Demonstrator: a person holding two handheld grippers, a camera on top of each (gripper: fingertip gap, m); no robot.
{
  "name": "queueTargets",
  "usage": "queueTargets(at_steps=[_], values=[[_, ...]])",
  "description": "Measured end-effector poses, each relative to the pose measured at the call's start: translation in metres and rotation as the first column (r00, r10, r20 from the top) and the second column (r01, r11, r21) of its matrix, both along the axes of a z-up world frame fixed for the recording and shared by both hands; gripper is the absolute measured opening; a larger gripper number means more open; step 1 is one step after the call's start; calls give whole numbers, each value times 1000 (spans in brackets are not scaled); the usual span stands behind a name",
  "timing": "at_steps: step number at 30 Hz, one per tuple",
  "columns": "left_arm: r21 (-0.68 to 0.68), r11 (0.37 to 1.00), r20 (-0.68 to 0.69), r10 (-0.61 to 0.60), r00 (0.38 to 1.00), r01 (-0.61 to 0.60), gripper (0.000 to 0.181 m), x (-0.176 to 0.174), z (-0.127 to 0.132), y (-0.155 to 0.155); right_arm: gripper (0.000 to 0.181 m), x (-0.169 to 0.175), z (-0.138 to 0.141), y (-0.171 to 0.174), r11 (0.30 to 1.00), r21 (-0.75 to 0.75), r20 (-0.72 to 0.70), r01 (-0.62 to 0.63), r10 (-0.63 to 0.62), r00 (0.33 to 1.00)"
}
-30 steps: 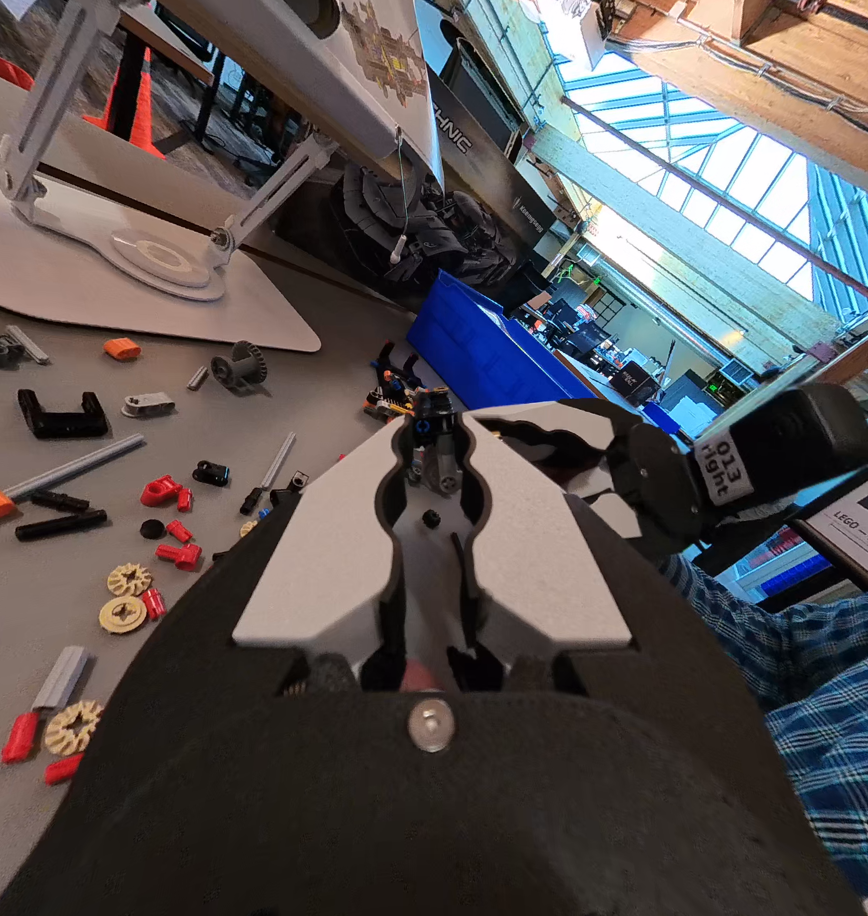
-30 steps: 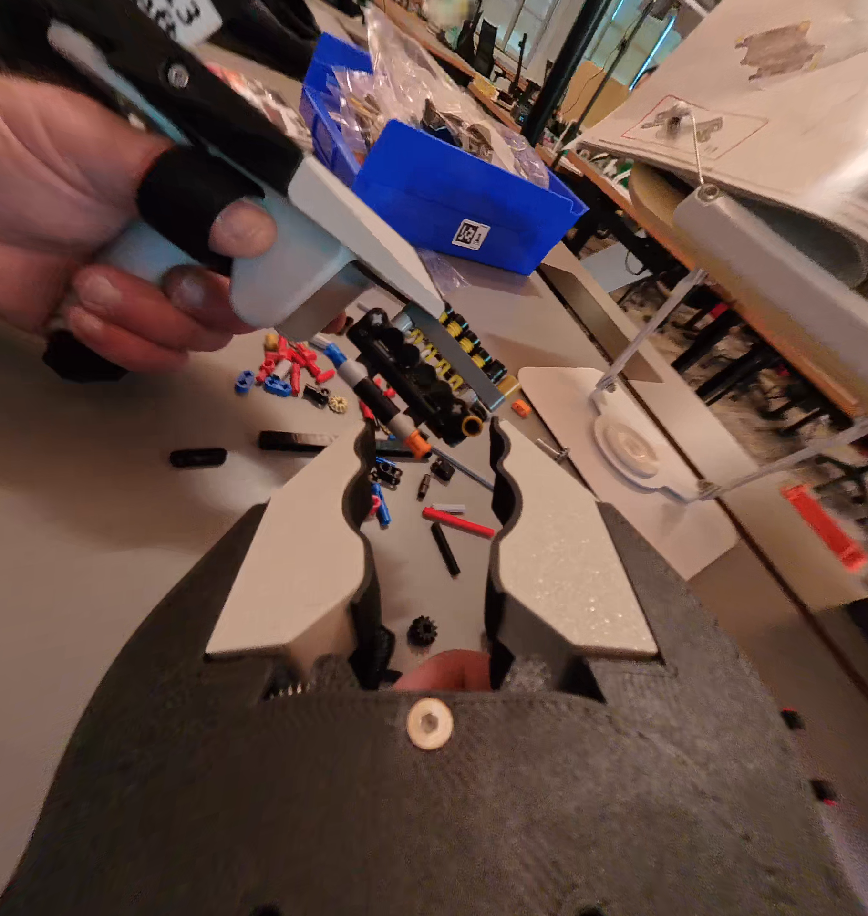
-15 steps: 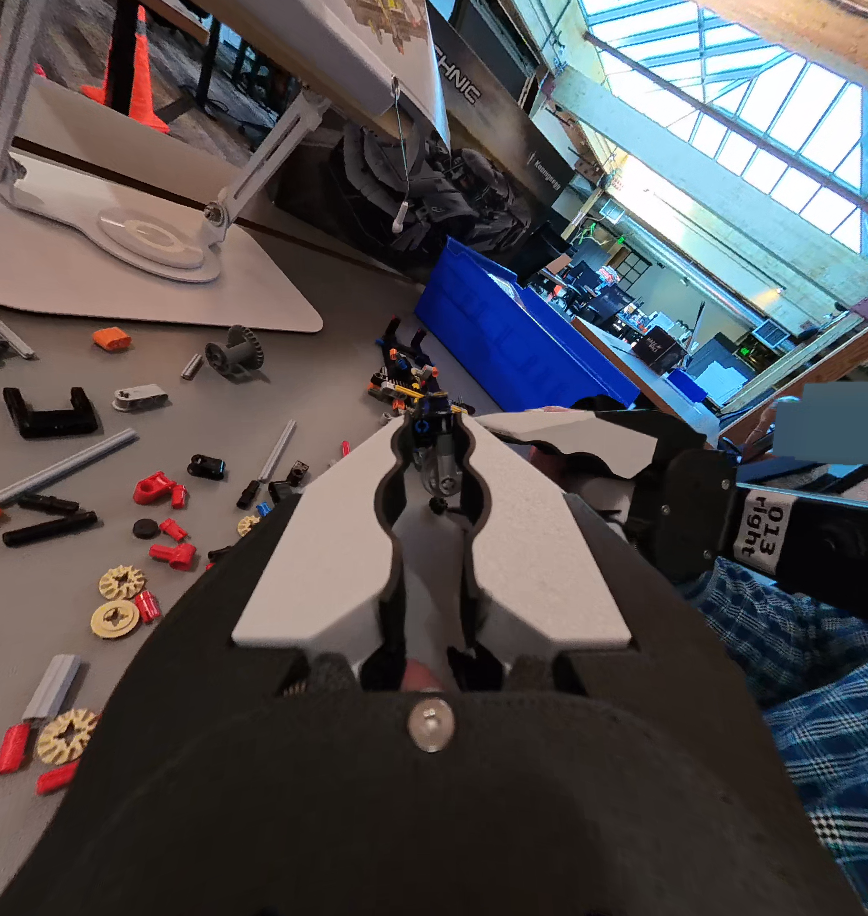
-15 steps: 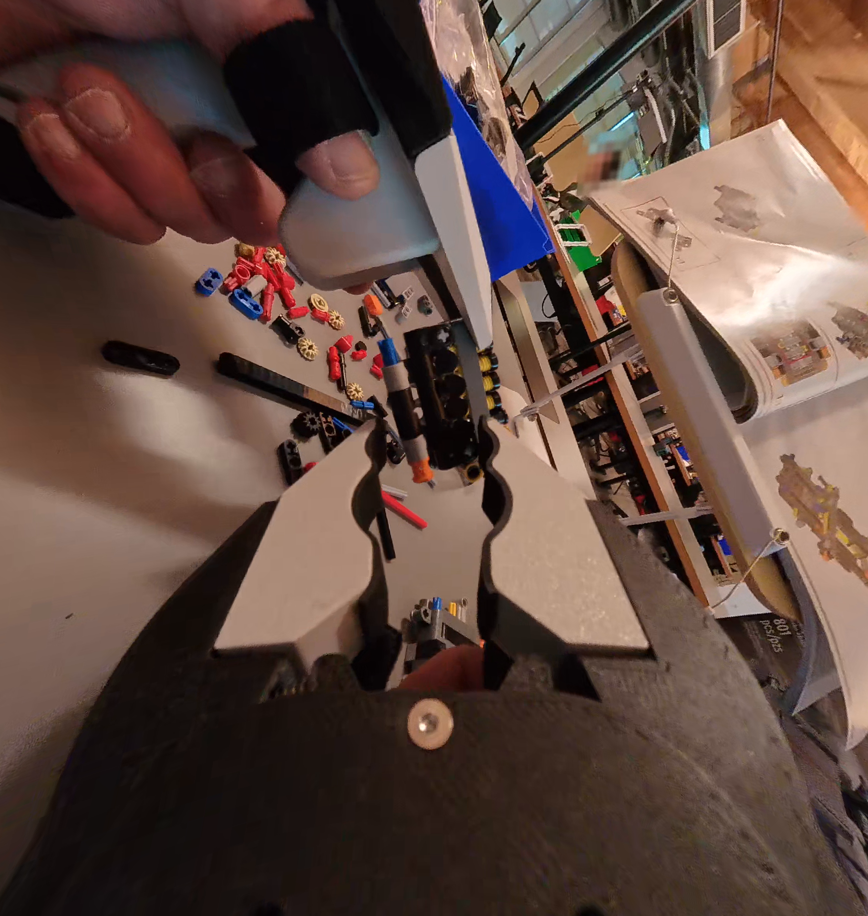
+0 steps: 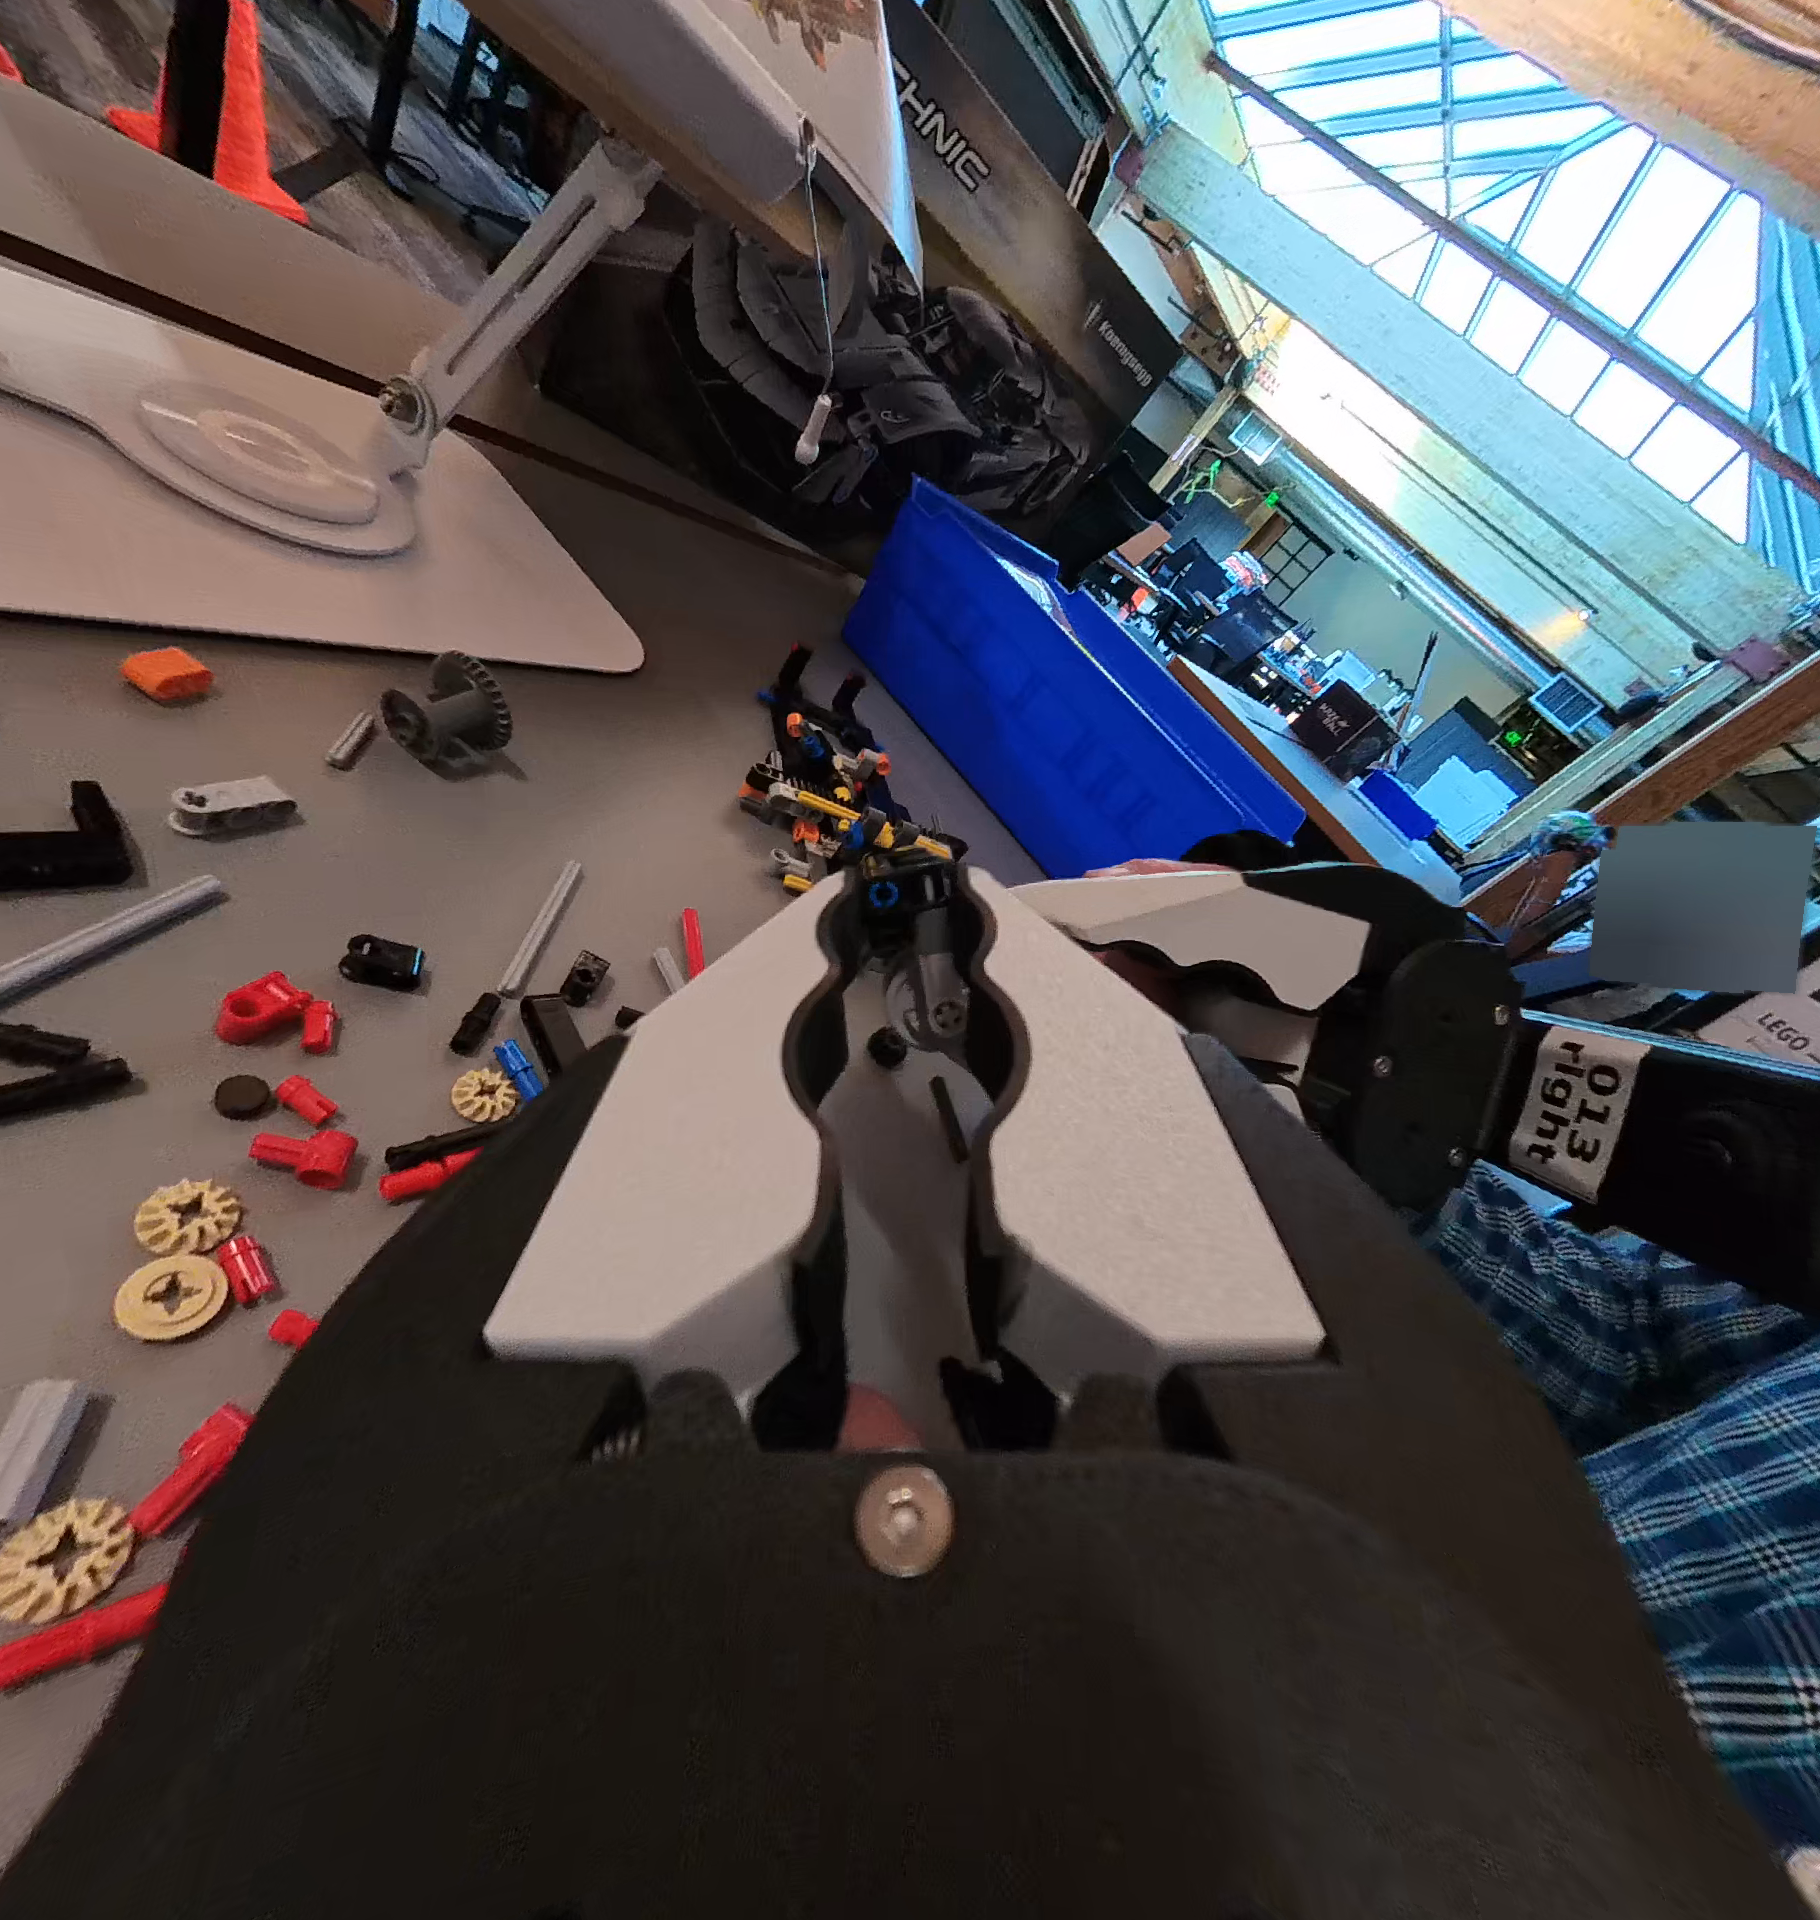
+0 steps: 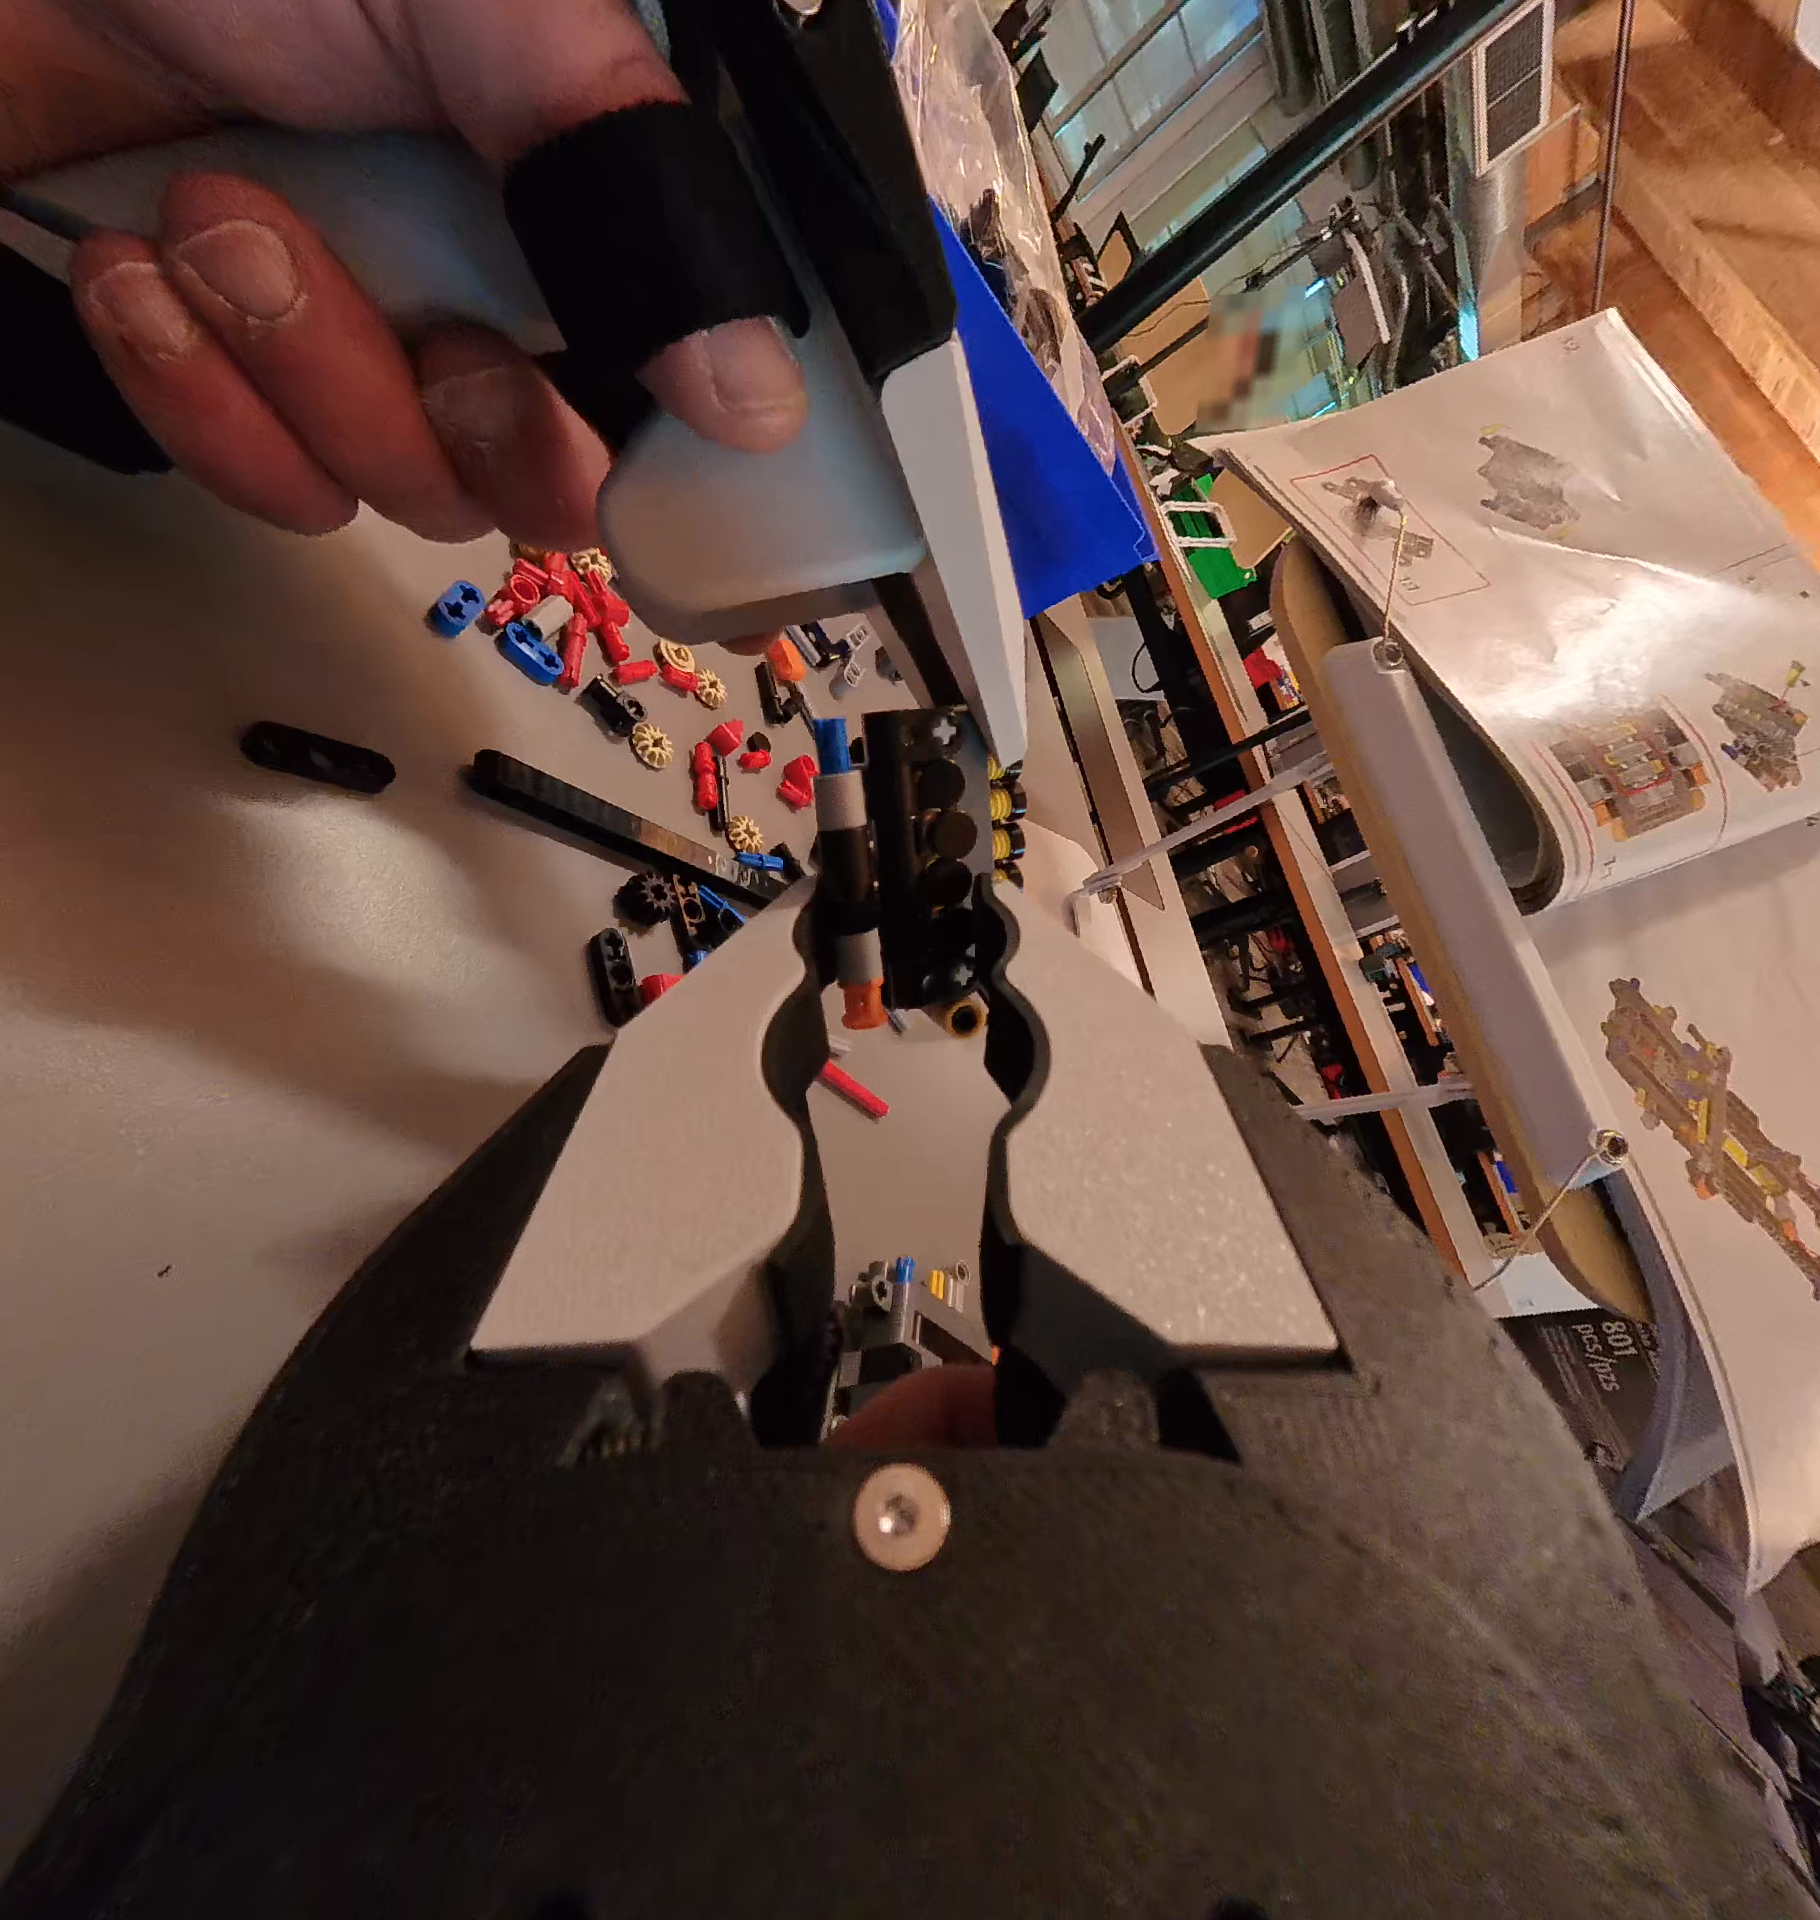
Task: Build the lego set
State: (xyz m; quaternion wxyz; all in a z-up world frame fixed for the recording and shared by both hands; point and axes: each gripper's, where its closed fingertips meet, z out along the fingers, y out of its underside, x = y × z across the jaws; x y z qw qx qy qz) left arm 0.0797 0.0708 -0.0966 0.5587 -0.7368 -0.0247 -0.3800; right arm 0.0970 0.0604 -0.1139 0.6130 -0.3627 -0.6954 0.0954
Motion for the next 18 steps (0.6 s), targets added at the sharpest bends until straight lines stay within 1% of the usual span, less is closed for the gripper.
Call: queueTargets(at_steps=[8,12,18], values=[[26,999,46,-19,999,18,17,3,8,-1,24,2,8,-1,1000,-16,-33,-13,12,999],[59,998,62,-35,997,31,24,6,17,-2,24,4,14,0,999,-40,-66,-21,18,998],[90,994,134,-73,988,61,37,10,28,-2,24,7,20,3,995,-95,-106,-38,28,994]])
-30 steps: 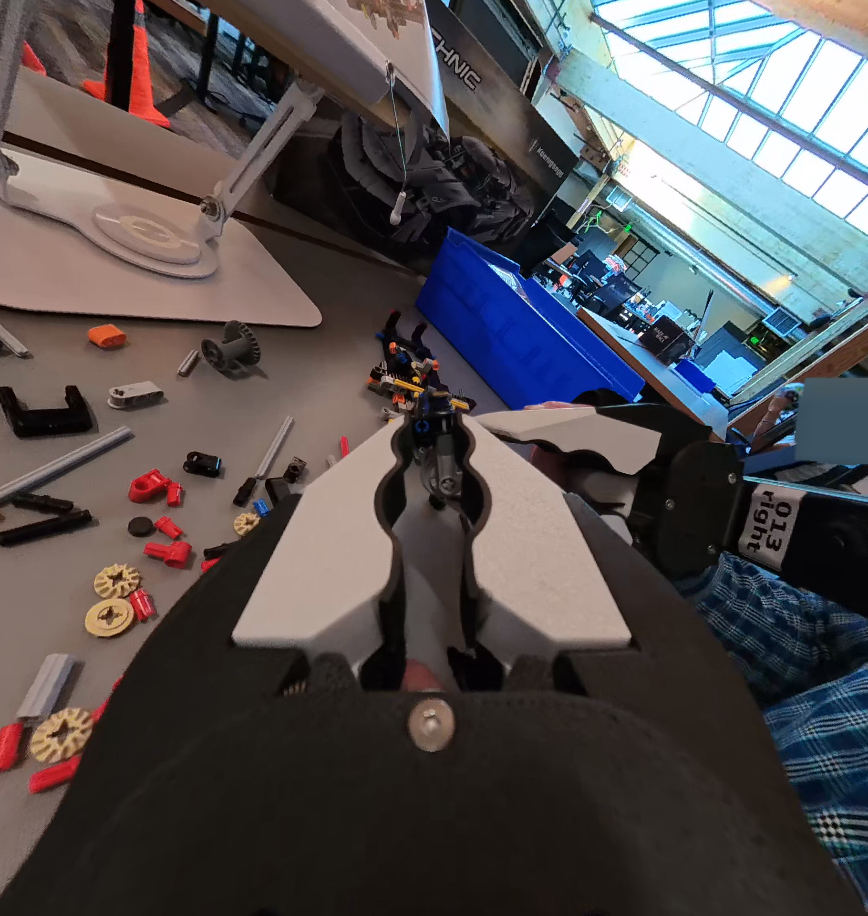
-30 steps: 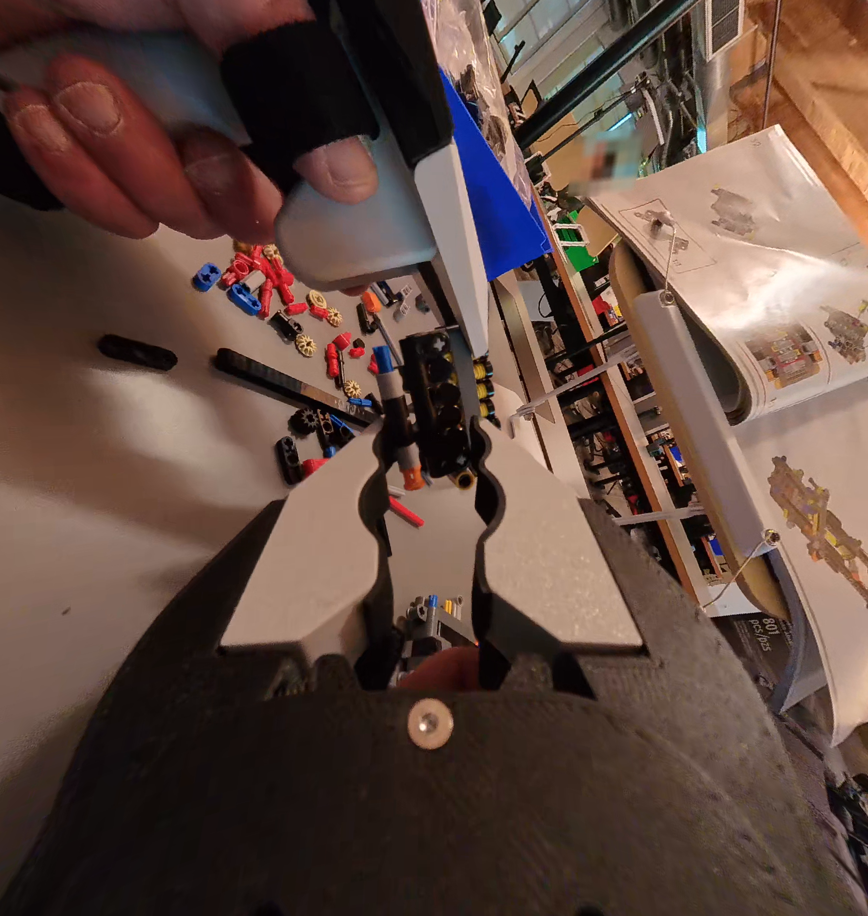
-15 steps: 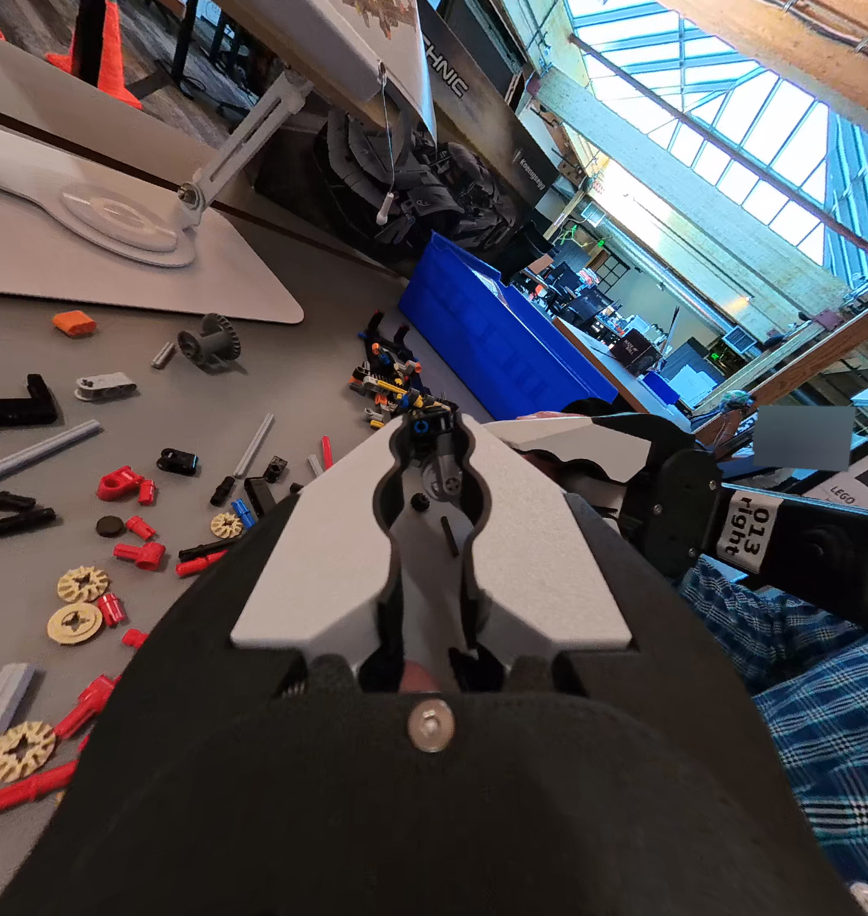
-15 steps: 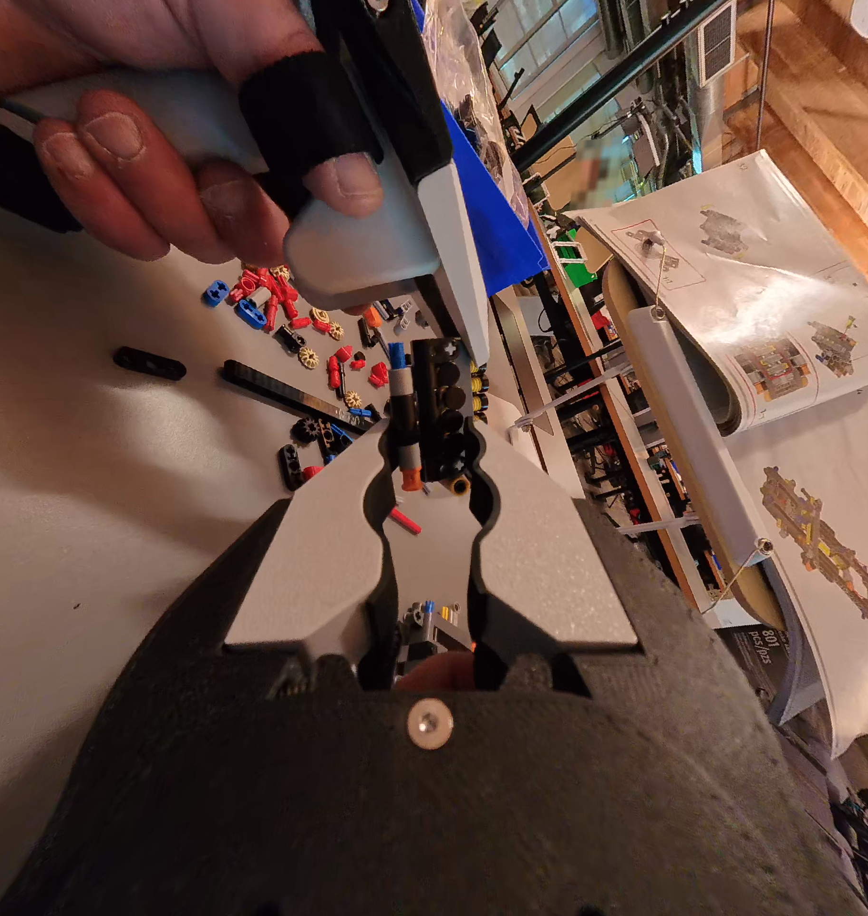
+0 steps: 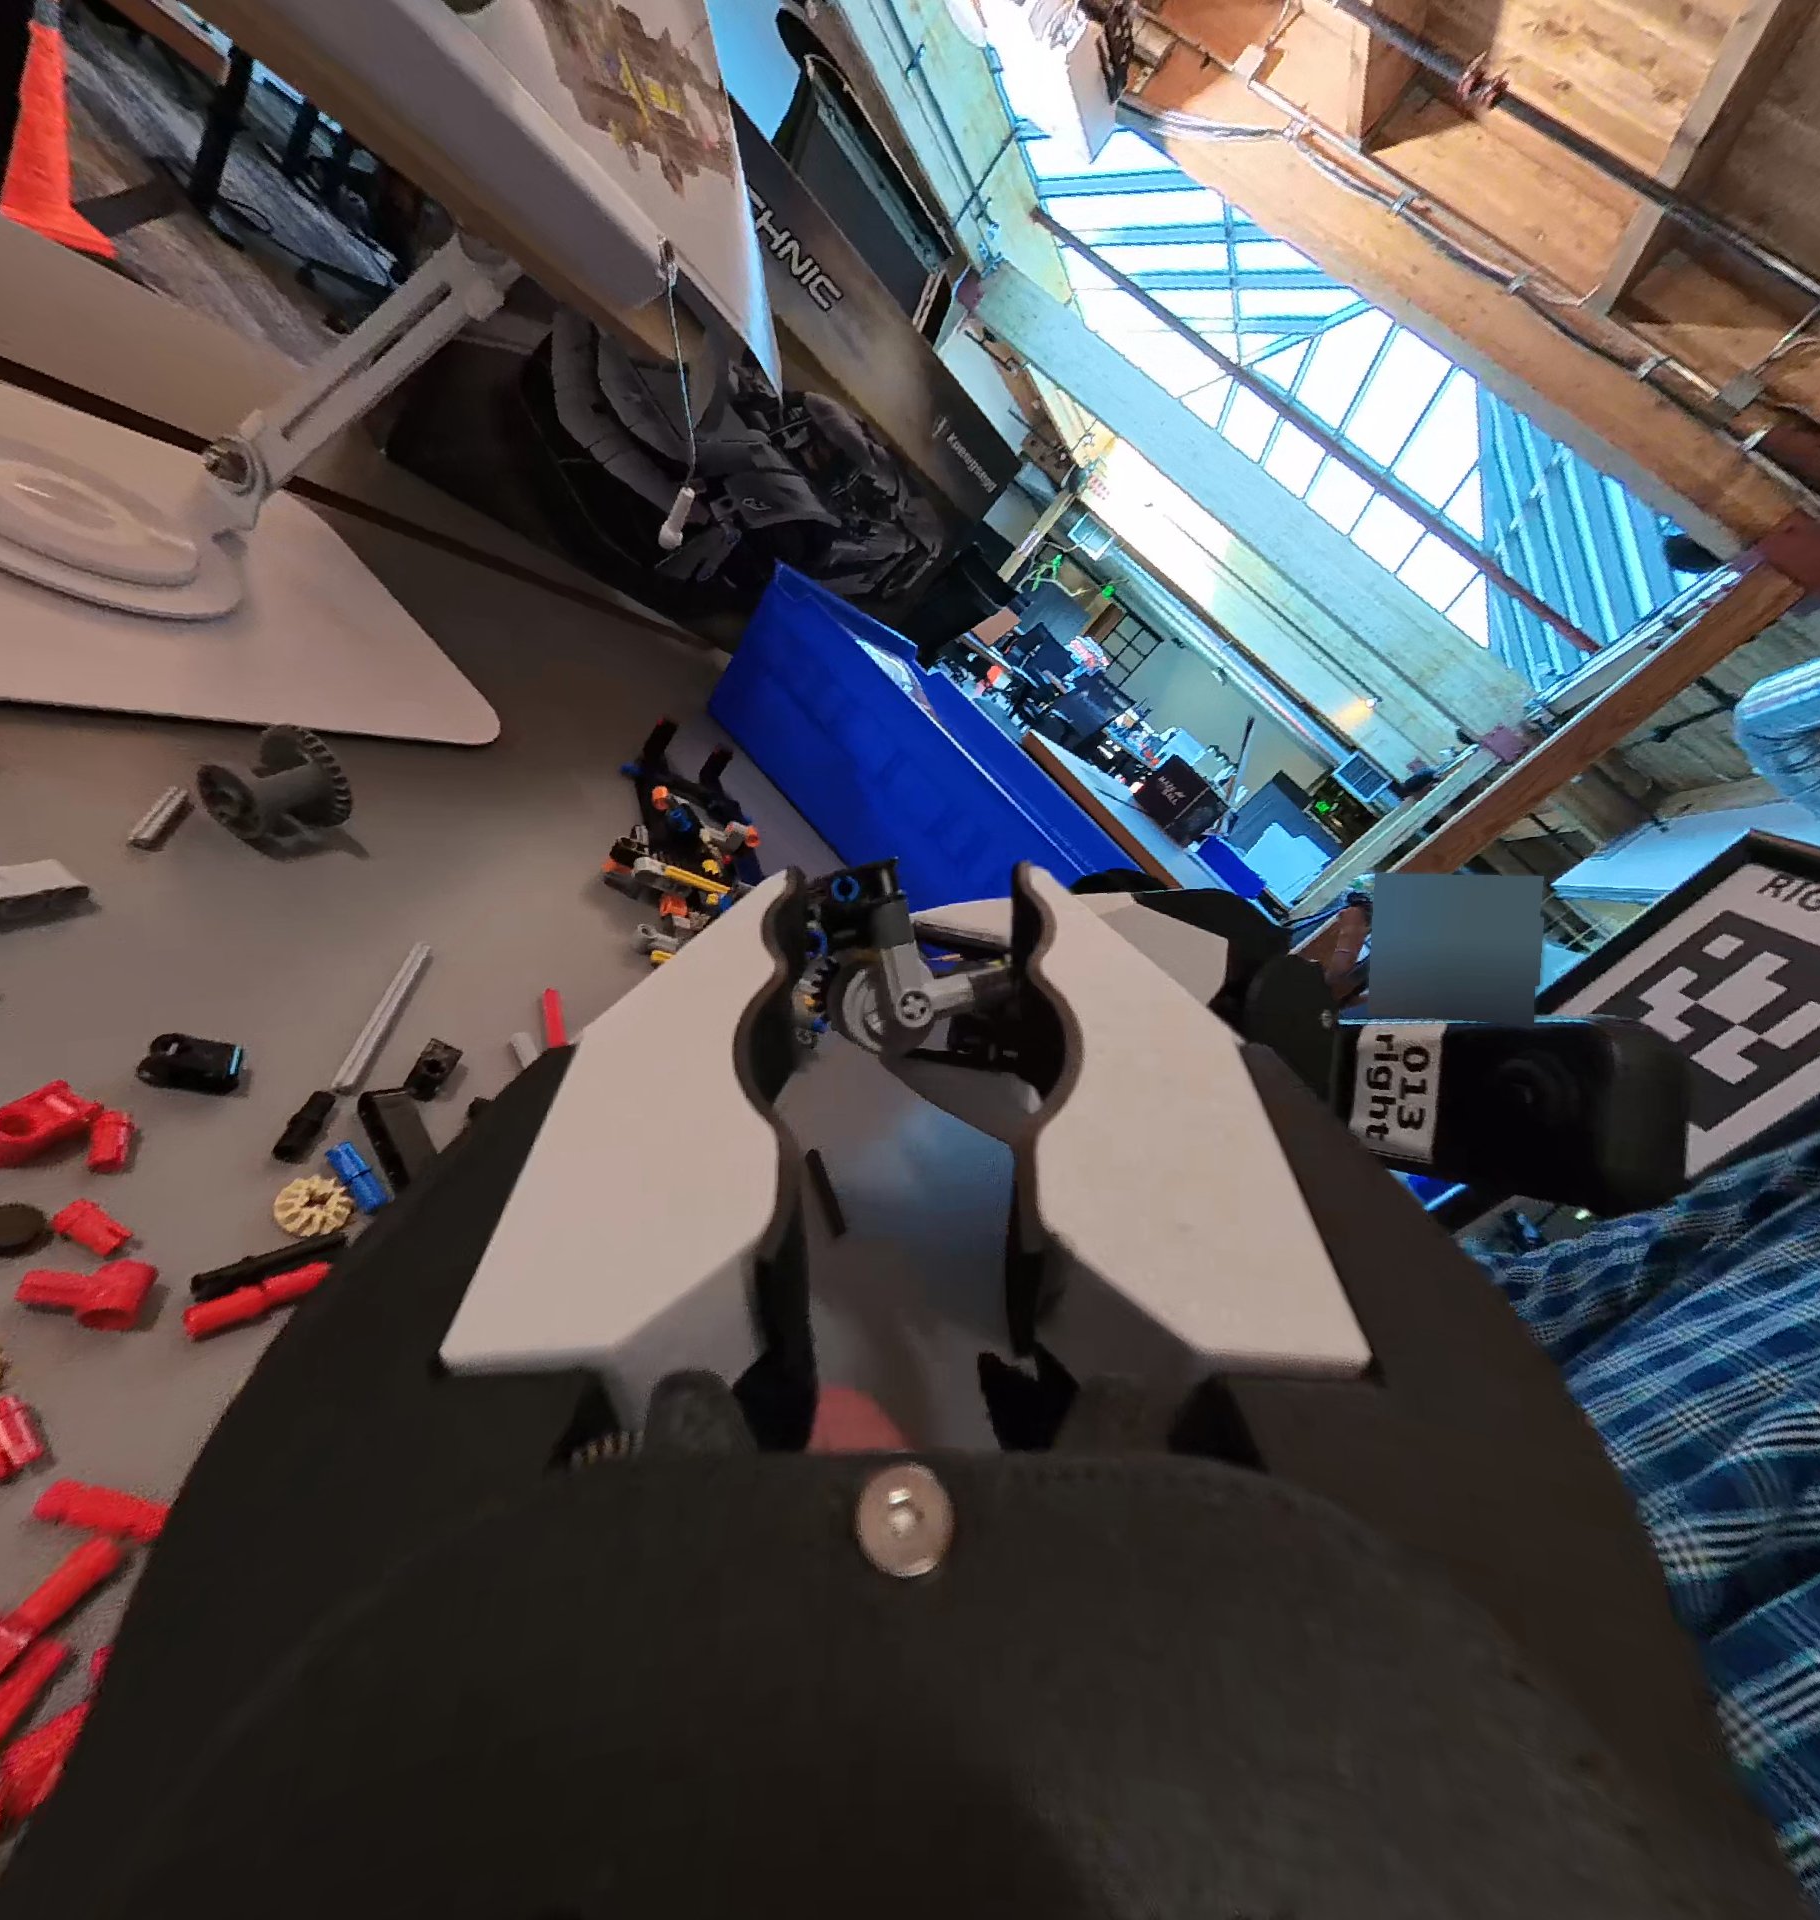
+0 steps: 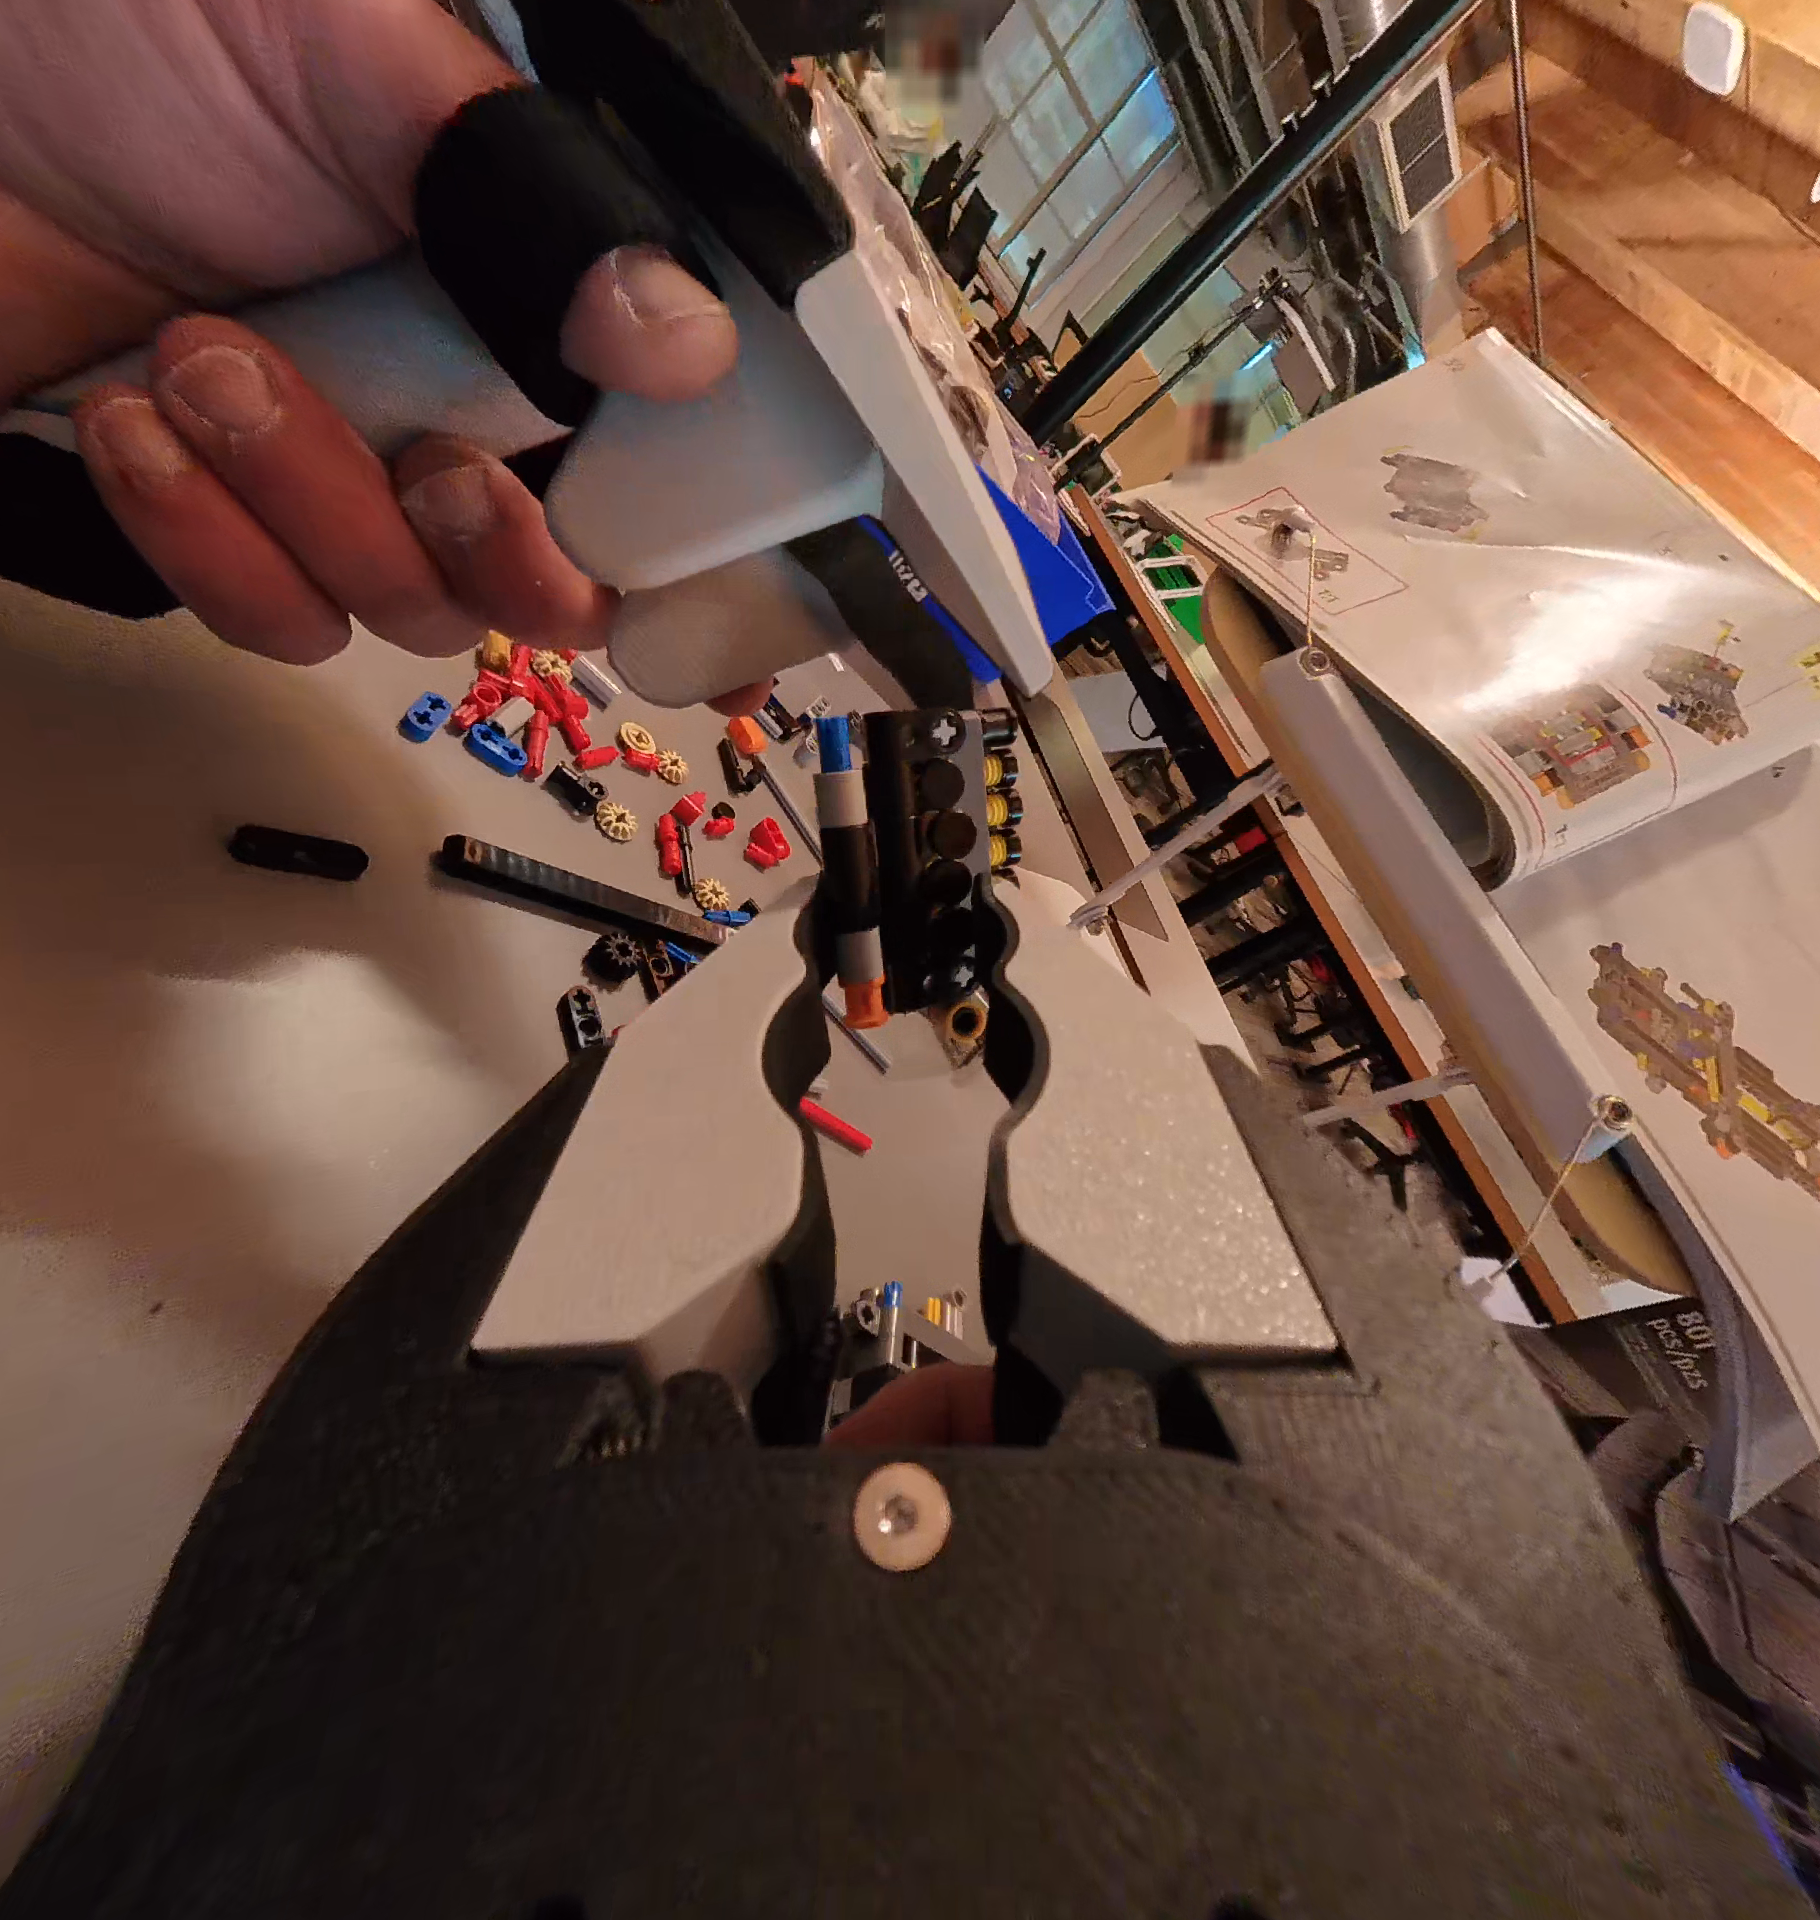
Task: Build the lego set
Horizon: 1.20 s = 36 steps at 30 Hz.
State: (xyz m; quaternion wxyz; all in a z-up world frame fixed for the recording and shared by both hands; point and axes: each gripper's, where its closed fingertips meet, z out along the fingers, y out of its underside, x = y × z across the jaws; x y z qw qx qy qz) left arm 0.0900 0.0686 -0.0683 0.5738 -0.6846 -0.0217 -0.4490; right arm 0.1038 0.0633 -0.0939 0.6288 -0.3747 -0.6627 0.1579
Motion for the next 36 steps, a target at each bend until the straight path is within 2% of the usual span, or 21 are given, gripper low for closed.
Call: queueTargets(at_steps=[4,9,14,27,36], values=[[19,1000,51,-25,998,24,37,1,9,-1,23,3,8,1,998,-61,-53,-24,21,998],[40,998,115,-57,992,53,46,0,17,-3,23,7,19,4,989,-137,-122,-59,42,992],[55,998,119,-43,992,37,46,-8,18,-4,23,12,27,9,974,-210,-179,-88,50,983],[84,996,-73,23,997,-17,38,-13,15,-6,23,17,37,10,967,-229,-222,-111,59,973],[117,992,-273,81,958,-51,38,-19,11,-8,24,27,43,23,982,-180,-214,-53,13,977]])
